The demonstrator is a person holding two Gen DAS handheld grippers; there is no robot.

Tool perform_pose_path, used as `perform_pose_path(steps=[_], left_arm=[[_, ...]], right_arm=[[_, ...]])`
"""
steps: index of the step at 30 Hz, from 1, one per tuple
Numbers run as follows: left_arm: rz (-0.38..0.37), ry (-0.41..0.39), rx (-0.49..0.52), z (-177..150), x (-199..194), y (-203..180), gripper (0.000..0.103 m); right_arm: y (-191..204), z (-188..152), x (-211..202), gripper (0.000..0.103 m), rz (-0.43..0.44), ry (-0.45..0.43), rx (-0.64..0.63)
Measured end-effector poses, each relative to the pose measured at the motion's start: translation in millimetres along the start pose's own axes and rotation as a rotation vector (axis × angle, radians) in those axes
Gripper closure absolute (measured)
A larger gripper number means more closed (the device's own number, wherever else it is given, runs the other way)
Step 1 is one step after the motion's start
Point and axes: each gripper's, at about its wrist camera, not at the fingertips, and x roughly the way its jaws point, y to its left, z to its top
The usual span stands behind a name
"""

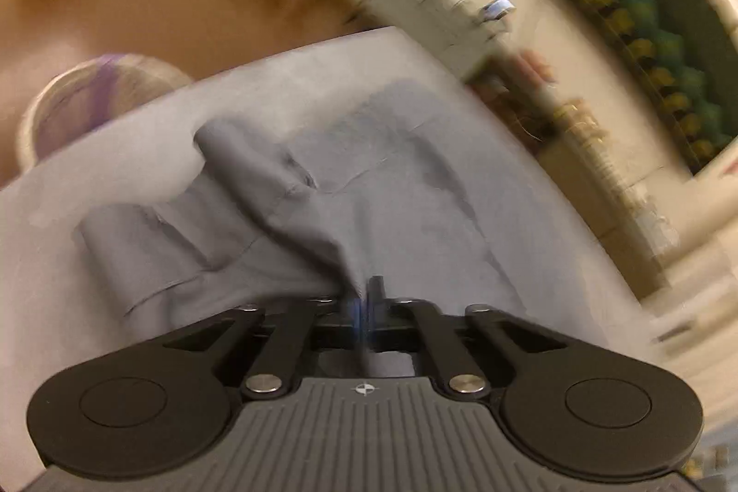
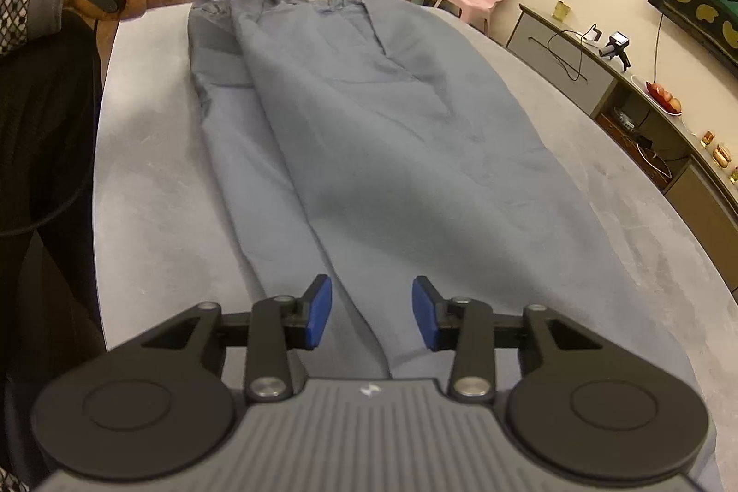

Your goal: Fold clothes

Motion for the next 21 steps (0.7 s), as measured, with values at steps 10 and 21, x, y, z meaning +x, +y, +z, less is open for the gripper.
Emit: perform_pose_path(steps=[10, 21], left_arm=[[-0.026, 0.027, -0.09, -24, -23, 35, 0.103], [0.108, 0.088, -0.131, -27, -17, 52, 0.049]], right_arm=[[50, 96, 40, 0.043, 0.005, -0.132, -0.13], [110, 155, 96, 0.1, -0.086, -0.082, -0.339]])
